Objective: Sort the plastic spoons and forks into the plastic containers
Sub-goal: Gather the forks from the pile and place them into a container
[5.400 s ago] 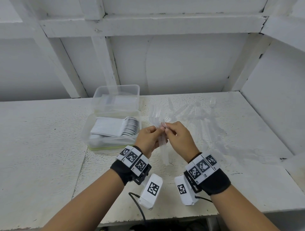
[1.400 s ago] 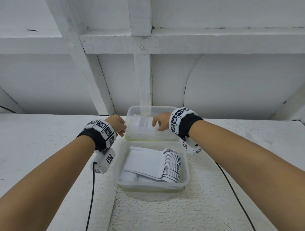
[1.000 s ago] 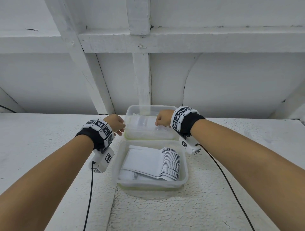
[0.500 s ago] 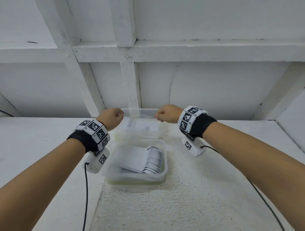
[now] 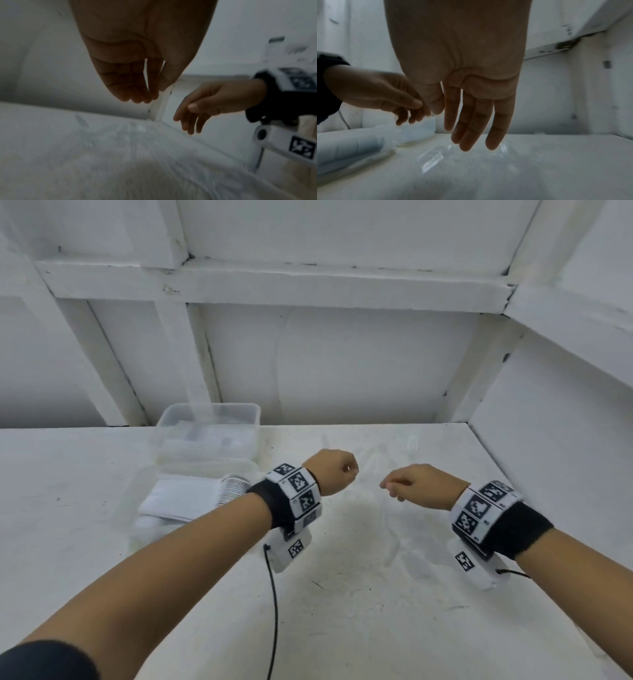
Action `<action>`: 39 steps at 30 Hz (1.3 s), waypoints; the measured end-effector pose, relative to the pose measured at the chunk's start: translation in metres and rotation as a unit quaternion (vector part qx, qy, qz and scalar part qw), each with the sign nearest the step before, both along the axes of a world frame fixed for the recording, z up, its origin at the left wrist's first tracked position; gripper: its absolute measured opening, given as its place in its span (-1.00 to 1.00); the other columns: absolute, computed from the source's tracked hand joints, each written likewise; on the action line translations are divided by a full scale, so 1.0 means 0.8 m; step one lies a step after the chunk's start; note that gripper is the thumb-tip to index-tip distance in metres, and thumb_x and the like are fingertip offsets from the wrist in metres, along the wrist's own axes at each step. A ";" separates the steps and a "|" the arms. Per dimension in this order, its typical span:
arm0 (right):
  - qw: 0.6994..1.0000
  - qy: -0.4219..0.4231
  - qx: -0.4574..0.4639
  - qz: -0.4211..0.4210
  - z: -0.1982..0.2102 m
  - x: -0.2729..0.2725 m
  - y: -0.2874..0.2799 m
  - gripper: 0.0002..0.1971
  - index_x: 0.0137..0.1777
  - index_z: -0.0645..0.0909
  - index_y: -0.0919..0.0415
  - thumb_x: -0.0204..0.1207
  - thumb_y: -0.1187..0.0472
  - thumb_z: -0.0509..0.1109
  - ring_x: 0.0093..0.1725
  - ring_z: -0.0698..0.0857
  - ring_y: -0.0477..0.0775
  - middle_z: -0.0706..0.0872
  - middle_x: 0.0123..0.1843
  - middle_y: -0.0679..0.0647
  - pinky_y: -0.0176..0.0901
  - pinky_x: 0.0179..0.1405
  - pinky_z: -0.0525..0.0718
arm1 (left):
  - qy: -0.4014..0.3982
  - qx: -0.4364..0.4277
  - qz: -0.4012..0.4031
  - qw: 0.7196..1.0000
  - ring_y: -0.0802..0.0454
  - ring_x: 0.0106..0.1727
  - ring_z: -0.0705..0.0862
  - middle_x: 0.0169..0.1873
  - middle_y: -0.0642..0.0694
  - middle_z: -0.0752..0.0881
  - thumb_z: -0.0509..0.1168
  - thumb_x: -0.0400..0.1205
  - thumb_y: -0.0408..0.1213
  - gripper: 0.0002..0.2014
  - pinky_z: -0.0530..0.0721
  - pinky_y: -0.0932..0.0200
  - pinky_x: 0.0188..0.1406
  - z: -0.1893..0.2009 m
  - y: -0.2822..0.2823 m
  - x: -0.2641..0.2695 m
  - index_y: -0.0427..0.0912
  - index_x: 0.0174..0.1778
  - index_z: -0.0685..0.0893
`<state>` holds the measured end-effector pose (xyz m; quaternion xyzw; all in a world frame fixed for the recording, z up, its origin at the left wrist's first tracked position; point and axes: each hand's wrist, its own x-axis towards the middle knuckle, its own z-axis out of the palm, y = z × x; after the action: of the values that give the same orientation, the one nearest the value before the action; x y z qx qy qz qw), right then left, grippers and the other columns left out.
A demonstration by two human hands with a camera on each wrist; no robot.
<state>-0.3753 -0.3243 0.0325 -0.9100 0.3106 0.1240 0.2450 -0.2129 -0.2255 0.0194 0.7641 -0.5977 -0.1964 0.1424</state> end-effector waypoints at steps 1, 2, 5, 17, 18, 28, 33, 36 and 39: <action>1.000 0.000 0.008 -0.015 -0.007 -0.013 -0.003 -0.71 0.28 0.62 0.15 0.68 0.14 0.15 -0.05 0.61 -0.09 0.70 0.07 0.02 -0.32 0.01 0.47 | -0.004 0.029 -0.002 1.000 -0.13 0.25 0.58 0.26 -0.19 0.64 0.09 0.71 -0.25 -0.69 0.48 0.13 0.15 -0.013 -0.009 -0.011 -0.25 0.28 0.60; 0.999 -0.002 0.016 -0.030 -0.014 -0.023 -0.005 -0.71 0.27 0.62 0.15 0.67 0.15 0.16 -0.05 0.62 -0.08 0.70 0.05 0.01 -0.32 0.00 0.47 | -0.012 0.055 0.006 0.998 -0.16 0.28 0.55 0.30 -0.22 0.58 0.09 0.71 -0.24 -0.68 0.49 0.08 0.20 -0.026 -0.017 -0.021 -0.25 0.32 0.56; 0.997 -0.011 0.039 -0.067 -0.030 -0.045 -0.009 -0.71 0.28 0.62 0.16 0.67 0.17 0.17 -0.04 0.62 -0.07 0.66 -0.02 -0.01 -0.33 -0.02 0.47 | -0.053 0.078 0.082 0.992 -0.23 0.43 0.38 0.47 -0.26 0.31 0.13 0.70 -0.18 -0.55 0.43 -0.07 0.34 -0.059 -0.033 -0.037 -0.24 0.50 0.32; 0.994 -0.039 0.064 -0.082 -0.050 -0.045 -0.009 -0.73 0.25 0.62 0.16 0.67 0.17 0.17 -0.04 0.65 -0.04 0.70 0.02 0.05 -0.29 -0.02 0.55 | -0.031 0.177 0.058 0.982 -0.14 0.07 0.58 0.02 -0.16 0.61 0.31 0.61 -0.03 -0.67 0.51 0.14 -0.08 -0.075 -0.014 -0.005 -0.25 0.05 0.52; 0.994 -0.037 0.063 -0.077 -0.049 -0.040 -0.009 -0.72 0.25 0.62 0.17 0.67 0.17 0.16 -0.04 0.65 -0.03 0.70 0.02 0.06 -0.26 0.02 0.56 | -0.022 0.177 0.053 0.983 -0.09 -0.02 0.55 -0.11 -0.11 0.57 0.31 0.60 0.00 -0.70 0.46 0.20 -0.22 -0.074 -0.006 -0.005 -0.19 -0.12 0.49; 0.999 -0.034 0.006 0.024 -0.045 0.034 0.008 -0.70 0.29 0.60 0.23 0.68 0.22 0.13 0.18 0.61 0.03 0.66 0.27 0.12 -0.20 0.23 0.50 | 0.066 0.044 0.089 0.993 0.05 0.04 0.50 0.06 -0.08 0.47 0.32 0.58 -0.20 -0.68 0.45 0.23 0.08 -0.062 0.069 -0.002 -0.20 -0.47 0.49; 0.980 0.052 -0.131 0.140 -0.062 0.056 0.021 -0.59 0.45 0.42 0.08 0.61 0.30 0.15 0.32 0.48 0.15 0.47 0.37 0.13 -0.05 0.27 0.48 | 0.150 -0.130 0.122 0.972 0.12 0.52 0.28 0.48 0.06 0.37 0.36 0.54 -0.31 -0.61 0.20 0.14 0.47 -0.039 0.099 -0.005 -0.09 -0.61 0.47; 0.933 0.120 -0.268 0.210 -0.077 0.067 0.030 -0.57 0.47 0.37 0.08 0.60 0.29 0.18 0.37 0.39 0.19 0.41 0.40 0.12 0.06 0.25 0.42 | 0.136 -0.115 0.110 0.978 0.16 0.63 0.08 0.52 0.11 0.37 0.29 0.61 -0.17 -0.69 -0.08 -0.08 0.60 -0.031 0.105 0.000 0.01 -0.50 0.61; 0.916 0.166 -0.296 0.213 -0.078 0.073 0.031 -0.72 0.33 0.47 0.14 0.64 0.24 0.13 0.32 0.44 0.17 0.53 0.30 0.11 0.10 0.23 0.39 | 0.163 -0.089 0.127 0.974 0.34 0.40 0.34 0.30 0.22 0.55 0.13 0.57 0.04 -0.67 0.03 -0.21 0.59 -0.024 0.106 0.004 0.11 -0.46 0.64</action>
<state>-0.3167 -0.2992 -0.0297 -0.9520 0.1683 0.2247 -0.1223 -0.2101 -0.1404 0.0000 0.7759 -0.4796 -0.2444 0.3291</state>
